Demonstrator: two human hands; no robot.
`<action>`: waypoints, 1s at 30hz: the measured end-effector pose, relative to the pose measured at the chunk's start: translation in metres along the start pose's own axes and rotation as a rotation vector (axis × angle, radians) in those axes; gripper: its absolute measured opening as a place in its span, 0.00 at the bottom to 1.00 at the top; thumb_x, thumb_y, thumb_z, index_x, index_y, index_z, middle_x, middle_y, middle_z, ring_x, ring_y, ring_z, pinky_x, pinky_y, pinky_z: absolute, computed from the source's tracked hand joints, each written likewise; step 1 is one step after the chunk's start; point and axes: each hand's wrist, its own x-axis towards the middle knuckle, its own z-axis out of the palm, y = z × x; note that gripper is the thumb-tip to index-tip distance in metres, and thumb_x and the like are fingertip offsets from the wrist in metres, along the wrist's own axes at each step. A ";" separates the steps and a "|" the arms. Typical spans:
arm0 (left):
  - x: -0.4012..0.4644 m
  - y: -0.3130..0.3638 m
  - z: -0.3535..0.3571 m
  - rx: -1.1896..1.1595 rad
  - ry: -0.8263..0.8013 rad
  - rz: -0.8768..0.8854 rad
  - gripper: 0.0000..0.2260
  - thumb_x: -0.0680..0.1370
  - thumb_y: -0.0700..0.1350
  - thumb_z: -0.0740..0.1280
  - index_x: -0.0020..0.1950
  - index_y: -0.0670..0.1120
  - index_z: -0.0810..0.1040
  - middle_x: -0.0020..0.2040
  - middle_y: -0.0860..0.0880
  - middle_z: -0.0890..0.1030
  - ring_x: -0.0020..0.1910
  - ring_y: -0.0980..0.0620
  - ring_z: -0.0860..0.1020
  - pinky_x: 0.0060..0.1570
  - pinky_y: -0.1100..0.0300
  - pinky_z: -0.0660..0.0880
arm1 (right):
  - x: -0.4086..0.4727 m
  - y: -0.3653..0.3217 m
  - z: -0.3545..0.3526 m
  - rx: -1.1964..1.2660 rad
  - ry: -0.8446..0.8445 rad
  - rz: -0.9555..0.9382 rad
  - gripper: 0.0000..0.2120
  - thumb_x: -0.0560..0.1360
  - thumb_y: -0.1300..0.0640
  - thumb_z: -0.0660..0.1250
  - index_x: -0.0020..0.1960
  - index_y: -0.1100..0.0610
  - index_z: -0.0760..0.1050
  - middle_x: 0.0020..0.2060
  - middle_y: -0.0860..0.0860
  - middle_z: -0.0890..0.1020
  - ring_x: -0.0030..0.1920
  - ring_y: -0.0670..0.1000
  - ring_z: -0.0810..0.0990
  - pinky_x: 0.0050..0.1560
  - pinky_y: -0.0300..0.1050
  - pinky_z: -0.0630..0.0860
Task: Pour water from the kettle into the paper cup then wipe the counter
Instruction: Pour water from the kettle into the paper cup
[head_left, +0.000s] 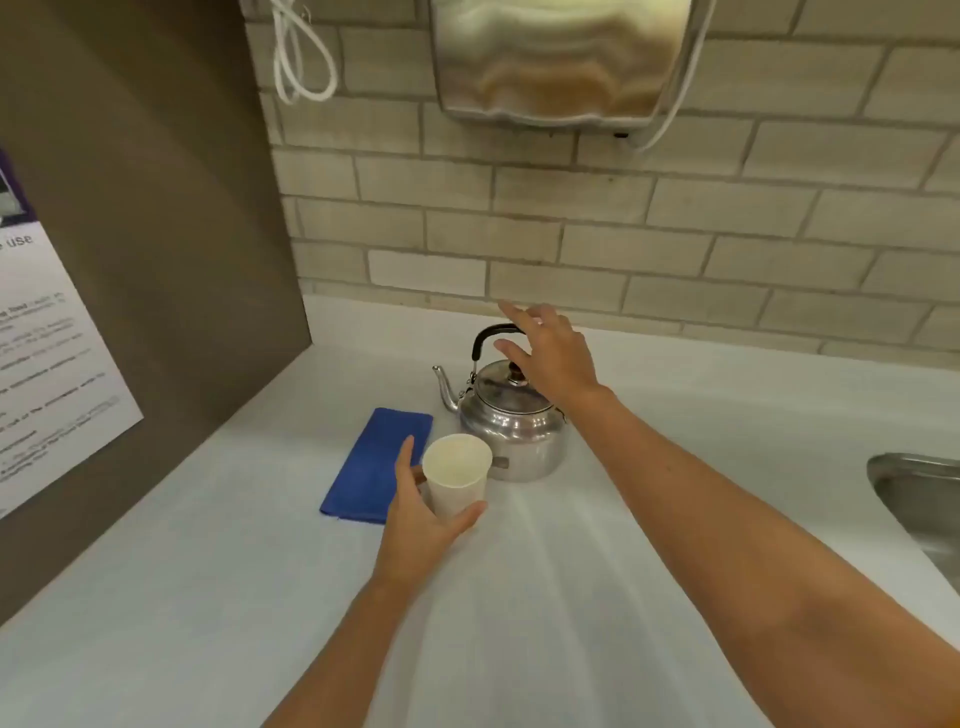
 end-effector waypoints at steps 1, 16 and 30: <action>0.000 0.002 0.000 -0.006 -0.012 0.000 0.51 0.62 0.49 0.79 0.73 0.59 0.47 0.57 0.65 0.68 0.62 0.56 0.68 0.61 0.57 0.67 | 0.005 0.001 0.000 -0.014 -0.016 -0.017 0.22 0.78 0.47 0.59 0.71 0.48 0.64 0.62 0.58 0.72 0.62 0.59 0.70 0.59 0.57 0.70; 0.004 -0.009 0.003 0.005 0.000 -0.031 0.46 0.60 0.56 0.78 0.63 0.75 0.47 0.59 0.72 0.66 0.58 0.73 0.69 0.49 0.75 0.68 | 0.045 0.022 0.011 0.213 -0.124 -0.047 0.12 0.74 0.46 0.66 0.55 0.46 0.80 0.51 0.48 0.85 0.47 0.50 0.79 0.41 0.37 0.66; 0.005 -0.017 0.009 0.070 0.024 -0.028 0.30 0.67 0.52 0.75 0.59 0.65 0.59 0.54 0.67 0.71 0.54 0.65 0.72 0.47 0.71 0.69 | 0.035 0.019 -0.011 0.199 -0.039 -0.036 0.11 0.74 0.46 0.66 0.54 0.45 0.80 0.52 0.45 0.84 0.53 0.49 0.80 0.49 0.42 0.74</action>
